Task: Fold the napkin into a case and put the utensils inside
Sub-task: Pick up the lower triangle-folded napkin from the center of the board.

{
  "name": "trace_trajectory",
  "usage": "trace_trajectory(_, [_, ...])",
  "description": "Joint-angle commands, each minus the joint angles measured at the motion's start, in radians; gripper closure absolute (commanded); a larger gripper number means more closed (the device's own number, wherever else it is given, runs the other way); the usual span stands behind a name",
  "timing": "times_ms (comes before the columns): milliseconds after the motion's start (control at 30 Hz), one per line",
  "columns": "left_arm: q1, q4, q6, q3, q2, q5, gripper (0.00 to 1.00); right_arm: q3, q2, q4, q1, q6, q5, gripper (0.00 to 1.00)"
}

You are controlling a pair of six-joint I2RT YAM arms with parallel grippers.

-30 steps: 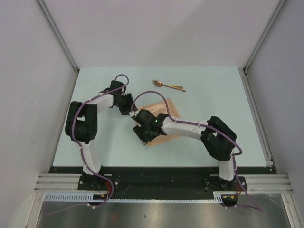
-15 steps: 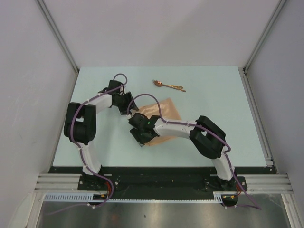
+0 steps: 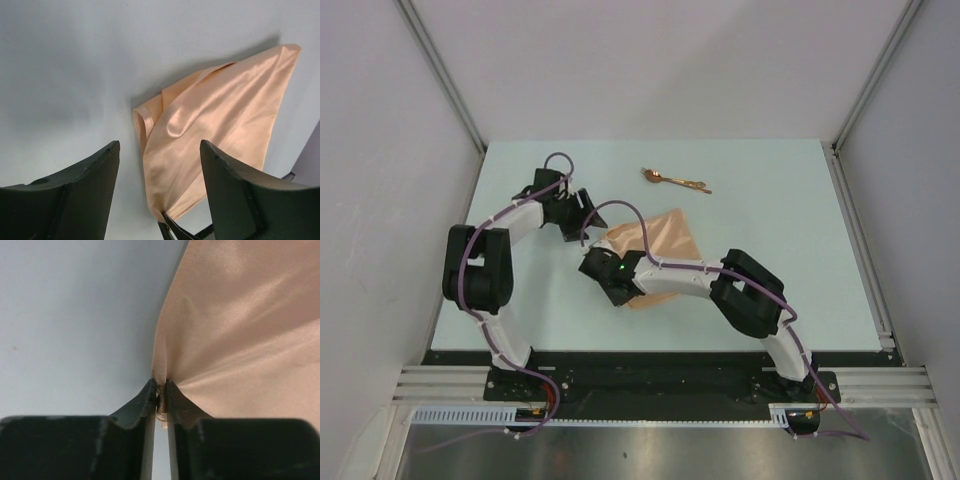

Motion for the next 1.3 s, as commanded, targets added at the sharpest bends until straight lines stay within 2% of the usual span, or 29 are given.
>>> trace_trajectory(0, [0.003,0.017,-0.03,-0.025,-0.065,0.071,0.3,-0.002,0.037,-0.056,-0.029,0.021,0.058,0.89])
trace_trajectory(100, [0.003,0.015,-0.046,-0.043,-0.088,0.087,0.29,-0.02,0.013,-0.036,-0.049,0.014,0.029,1.0])
trace_trajectory(200, [0.0,0.019,-0.066,-0.077,-0.123,0.087,0.28,-0.074,-0.059,0.026,-0.063,0.004,-0.023,1.0])
trace_trajectory(367, [-0.02,0.026,-0.093,-0.118,-0.149,0.075,0.24,-0.207,-0.238,0.173,-0.141,0.035,-0.199,1.0])
trace_trajectory(600, [-0.097,0.06,-0.167,-0.115,-0.089,0.088,0.22,-0.335,-0.363,0.289,-0.226,0.076,-0.374,1.0])
trace_trajectory(867, [-0.142,0.045,-0.213,-0.085,-0.025,0.06,0.23,-0.401,-0.421,0.342,-0.283,0.112,-0.437,1.0])
trace_trajectory(1167, [-0.142,-0.02,-0.188,-0.112,-0.114,-0.07,0.23,-0.413,-0.438,0.352,-0.304,0.103,-0.462,1.0])
trace_trajectory(1267, [-0.143,-0.004,-0.207,-0.118,-0.086,-0.037,0.23,-0.417,-0.454,0.357,-0.306,0.104,-0.466,1.0])
